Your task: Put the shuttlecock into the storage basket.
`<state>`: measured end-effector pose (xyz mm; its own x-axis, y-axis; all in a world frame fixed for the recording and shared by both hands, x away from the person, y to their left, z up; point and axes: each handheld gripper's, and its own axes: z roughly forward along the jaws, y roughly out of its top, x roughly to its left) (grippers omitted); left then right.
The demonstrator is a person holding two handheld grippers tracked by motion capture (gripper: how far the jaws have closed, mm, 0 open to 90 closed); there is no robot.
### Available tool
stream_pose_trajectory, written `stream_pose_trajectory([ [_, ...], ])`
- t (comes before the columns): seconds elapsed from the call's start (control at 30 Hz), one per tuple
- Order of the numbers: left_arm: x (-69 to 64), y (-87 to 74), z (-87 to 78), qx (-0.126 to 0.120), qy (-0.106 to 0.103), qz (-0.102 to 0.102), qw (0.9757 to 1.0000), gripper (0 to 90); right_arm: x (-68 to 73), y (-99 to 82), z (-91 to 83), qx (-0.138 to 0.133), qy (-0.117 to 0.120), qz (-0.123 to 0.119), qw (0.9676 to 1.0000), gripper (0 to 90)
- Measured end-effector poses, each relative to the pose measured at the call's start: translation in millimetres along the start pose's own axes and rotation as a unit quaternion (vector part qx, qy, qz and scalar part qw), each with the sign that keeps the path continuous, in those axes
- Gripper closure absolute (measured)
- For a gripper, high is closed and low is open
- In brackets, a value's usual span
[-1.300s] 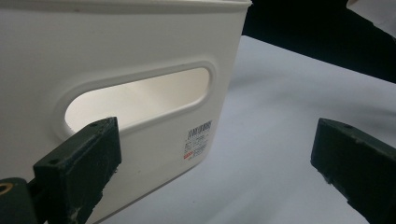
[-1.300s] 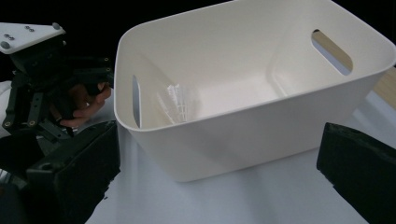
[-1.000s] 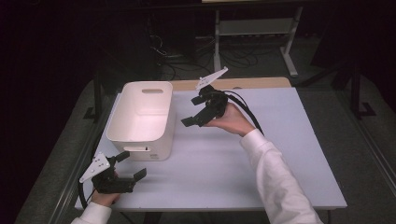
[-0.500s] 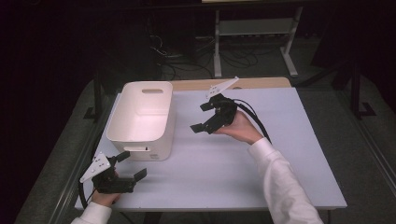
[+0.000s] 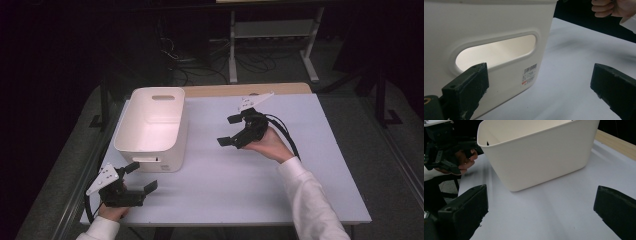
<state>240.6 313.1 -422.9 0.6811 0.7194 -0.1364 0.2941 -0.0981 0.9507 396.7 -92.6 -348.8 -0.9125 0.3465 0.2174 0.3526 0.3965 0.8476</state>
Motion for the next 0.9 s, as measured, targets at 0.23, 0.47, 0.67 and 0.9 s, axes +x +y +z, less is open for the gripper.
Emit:
stream_pose_trajectory([
  [0.23, -0.3, 0.1, -0.4, 0.001, 0.0, 0.001, 1.0, 1.4, 1.4, -10.8, -8.6, -0.013, -0.002, 0.004, 0.9999, 0.0],
  [0.47, 0.5, 0.3, -1.6, 0.001, 0.004, 0.003, 1.0, 1.3, 2.3, -23.0, -13.9, -0.011, -0.01, 0.009, 0.9998, 0.0],
  [0.67, 0.6, 0.3, -1.8, 0.001, 0.003, 0.004, 1.0, 1.3, 0.5, -36.4, -19.7, -0.014, -0.015, 0.018, 0.9996, 0.0],
  [0.9, -0.3, 0.2, -2.3, 0.0, 0.002, 0.004, 1.0, 1.3, 1.5, -49.6, -24.8, -0.013, -0.017, 0.026, 0.9994, 0.0],
])
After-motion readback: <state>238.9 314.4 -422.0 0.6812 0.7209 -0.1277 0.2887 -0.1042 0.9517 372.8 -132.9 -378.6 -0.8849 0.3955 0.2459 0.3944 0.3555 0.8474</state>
